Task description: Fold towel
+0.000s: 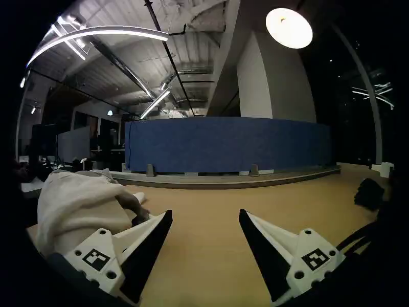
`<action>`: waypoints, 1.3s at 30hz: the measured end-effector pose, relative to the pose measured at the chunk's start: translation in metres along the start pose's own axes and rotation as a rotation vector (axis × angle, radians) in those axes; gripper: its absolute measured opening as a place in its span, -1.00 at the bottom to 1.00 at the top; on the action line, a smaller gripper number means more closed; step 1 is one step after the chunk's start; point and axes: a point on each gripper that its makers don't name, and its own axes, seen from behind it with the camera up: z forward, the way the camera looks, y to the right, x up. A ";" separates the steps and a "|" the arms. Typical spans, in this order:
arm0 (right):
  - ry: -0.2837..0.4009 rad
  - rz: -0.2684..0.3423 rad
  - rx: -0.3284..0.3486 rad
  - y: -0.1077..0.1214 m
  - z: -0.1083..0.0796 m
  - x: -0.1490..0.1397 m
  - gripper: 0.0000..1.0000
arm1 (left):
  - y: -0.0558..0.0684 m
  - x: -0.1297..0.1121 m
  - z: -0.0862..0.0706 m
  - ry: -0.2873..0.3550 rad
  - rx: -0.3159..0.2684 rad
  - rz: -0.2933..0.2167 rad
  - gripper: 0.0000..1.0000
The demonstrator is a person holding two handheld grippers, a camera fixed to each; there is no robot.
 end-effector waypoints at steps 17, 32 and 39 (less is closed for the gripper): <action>-0.005 -0.075 0.010 -0.014 0.000 -0.018 1.00 | 0.000 0.000 0.000 0.000 0.000 0.000 0.93; -0.006 -0.075 0.009 -0.013 0.000 -0.017 1.00 | 0.000 0.000 0.001 0.000 0.000 0.000 0.94; -0.006 -0.075 0.009 -0.013 0.000 -0.017 1.00 | 0.000 0.000 0.001 0.000 0.000 0.000 0.94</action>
